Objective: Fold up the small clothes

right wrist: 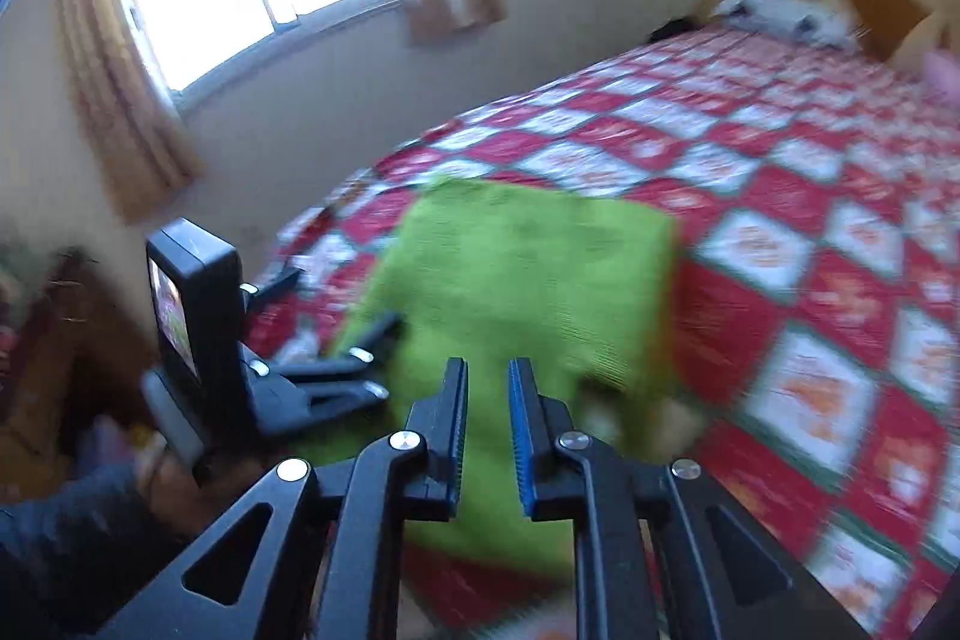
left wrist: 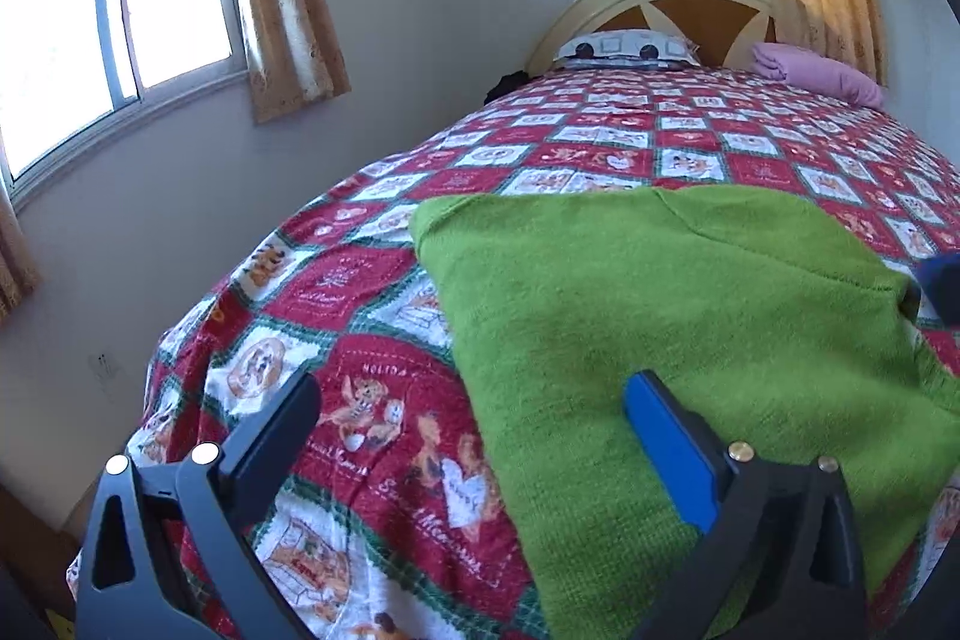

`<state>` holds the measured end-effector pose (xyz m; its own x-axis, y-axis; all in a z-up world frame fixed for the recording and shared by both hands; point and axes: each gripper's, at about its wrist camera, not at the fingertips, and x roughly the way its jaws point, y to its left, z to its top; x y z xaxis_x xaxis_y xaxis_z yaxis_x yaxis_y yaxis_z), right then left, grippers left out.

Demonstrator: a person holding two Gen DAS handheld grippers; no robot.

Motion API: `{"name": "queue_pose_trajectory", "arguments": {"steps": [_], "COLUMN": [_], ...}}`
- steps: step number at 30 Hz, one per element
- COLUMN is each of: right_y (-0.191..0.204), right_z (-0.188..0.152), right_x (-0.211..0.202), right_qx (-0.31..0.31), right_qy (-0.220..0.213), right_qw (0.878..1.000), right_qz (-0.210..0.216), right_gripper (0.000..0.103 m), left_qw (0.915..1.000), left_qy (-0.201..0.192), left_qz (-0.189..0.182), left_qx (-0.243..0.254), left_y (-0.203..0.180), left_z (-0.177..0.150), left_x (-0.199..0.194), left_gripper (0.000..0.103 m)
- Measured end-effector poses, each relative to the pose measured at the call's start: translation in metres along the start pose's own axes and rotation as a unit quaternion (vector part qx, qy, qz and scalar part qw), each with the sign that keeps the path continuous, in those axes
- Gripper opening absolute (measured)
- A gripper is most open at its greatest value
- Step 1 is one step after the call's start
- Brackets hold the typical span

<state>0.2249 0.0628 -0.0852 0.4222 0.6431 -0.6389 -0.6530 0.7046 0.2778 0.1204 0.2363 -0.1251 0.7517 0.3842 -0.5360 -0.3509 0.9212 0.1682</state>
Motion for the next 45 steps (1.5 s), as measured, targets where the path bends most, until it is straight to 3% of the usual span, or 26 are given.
{"name": "queue_pose_trajectory", "arguments": {"steps": [3, 5, 8, 12, 14, 15, 16, 18, 26, 45], "right_y": [-0.032, -0.057, -0.063, -0.073, -0.061, -0.049, -0.036, -0.009, 0.036, 0.044], "right_z": [-0.003, -0.013, -0.019, -0.017, -0.015, -0.015, -0.015, -0.013, -0.008, -0.022], "right_x": [0.035, 0.048, 0.046, 0.045, 0.037, 0.029, 0.023, -0.001, -0.066, -0.086], "right_qx": [0.041, 0.082, 0.074, 0.121, 0.119, 0.103, 0.088, 0.052, -0.003, 0.003], "right_qy": [0.030, 0.044, 0.029, 0.021, 0.020, 0.018, 0.014, -0.017, -0.092, -0.114], "right_qw": [0.996, 0.994, 0.996, 0.992, 0.993, 0.994, 0.995, 0.996, 0.987, 0.985], "right_qz": [-0.077, -0.056, -0.049, -0.008, -0.011, -0.024, -0.035, -0.066, -0.132, -0.133], "right_gripper": [0.010, 0.000, 0.000, 0.000, 0.004, 0.014, 0.036, 0.053, 0.059, 0.062], "left_qw": [1.0000, 0.9998, 0.9991, 0.9998, 0.9999, 0.9999, 0.9999, 0.9995, 0.9979, 0.9970], "left_qy": [-0.005, -0.012, -0.042, -0.009, -0.001, 0.003, 0.006, 0.006, -0.030, -0.047], "left_qz": [0.002, 0.005, 0.008, -0.012, -0.012, -0.011, -0.014, -0.029, -0.057, -0.061], "left_qx": [0.007, 0.013, 0.007, -0.013, -0.005, 0.000, 0.001, -0.004, -0.004, -0.006], "left_y": [0.000, -0.004, -0.004, 0.005, 0.006, 0.006, 0.006, 0.007, 0.004, 0.003], "left_z": [-0.005, -0.013, -0.022, -0.014, -0.011, -0.010, -0.009, -0.007, 0.007, 0.012], "left_x": [-0.009, -0.012, -0.016, -0.021, -0.030, -0.035, -0.040, -0.050, -0.089, -0.107], "left_gripper": [0.103, 0.103, 0.103, 0.103, 0.103, 0.103, 0.103, 0.103, 0.103, 0.103]}}
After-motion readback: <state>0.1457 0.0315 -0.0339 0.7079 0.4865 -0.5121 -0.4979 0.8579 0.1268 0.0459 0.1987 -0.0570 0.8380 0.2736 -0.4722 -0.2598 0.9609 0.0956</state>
